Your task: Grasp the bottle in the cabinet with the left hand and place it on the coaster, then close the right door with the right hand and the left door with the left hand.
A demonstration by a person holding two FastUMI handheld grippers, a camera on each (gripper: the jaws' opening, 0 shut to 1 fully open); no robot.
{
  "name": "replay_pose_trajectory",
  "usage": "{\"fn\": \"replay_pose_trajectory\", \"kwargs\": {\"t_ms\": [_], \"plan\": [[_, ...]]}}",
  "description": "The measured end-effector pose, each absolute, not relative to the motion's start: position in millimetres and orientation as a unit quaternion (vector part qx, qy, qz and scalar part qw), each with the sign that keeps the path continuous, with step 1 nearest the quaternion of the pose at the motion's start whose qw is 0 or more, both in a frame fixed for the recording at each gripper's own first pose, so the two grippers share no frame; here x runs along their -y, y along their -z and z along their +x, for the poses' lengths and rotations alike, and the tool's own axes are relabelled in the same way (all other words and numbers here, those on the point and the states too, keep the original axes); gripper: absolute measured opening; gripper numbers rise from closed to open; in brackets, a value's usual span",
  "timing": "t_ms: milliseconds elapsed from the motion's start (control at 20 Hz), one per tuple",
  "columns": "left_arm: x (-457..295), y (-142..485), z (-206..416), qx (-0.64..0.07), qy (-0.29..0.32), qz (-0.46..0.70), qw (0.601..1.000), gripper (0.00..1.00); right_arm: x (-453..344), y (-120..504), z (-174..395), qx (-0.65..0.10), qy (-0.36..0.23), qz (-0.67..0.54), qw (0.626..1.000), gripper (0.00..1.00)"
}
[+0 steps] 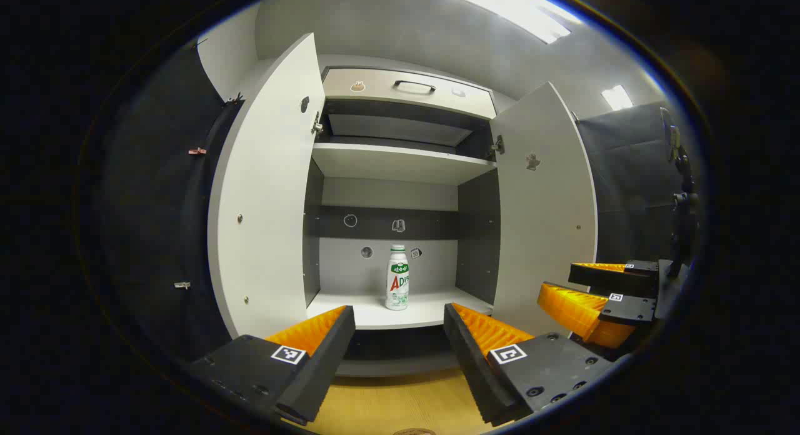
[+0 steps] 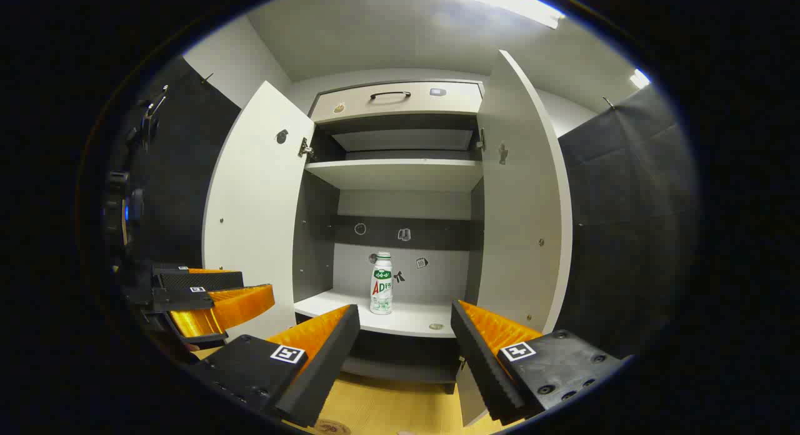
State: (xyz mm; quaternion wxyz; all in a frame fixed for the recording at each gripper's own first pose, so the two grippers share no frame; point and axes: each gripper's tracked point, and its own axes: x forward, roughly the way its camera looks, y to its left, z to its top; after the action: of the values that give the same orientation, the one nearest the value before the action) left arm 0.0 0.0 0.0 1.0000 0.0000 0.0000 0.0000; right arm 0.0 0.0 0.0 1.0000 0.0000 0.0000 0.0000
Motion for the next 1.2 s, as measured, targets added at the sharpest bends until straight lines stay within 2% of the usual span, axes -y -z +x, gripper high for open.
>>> {"fn": "replay_pose_trajectory", "kwargs": {"t_ms": [1200], "plan": [[-13, 3, -4, -0.002, 0.032, -0.006, 0.999, 0.91, -7, 1, -13, -0.016, 0.038, -0.028, 0.999, 0.98]]}}
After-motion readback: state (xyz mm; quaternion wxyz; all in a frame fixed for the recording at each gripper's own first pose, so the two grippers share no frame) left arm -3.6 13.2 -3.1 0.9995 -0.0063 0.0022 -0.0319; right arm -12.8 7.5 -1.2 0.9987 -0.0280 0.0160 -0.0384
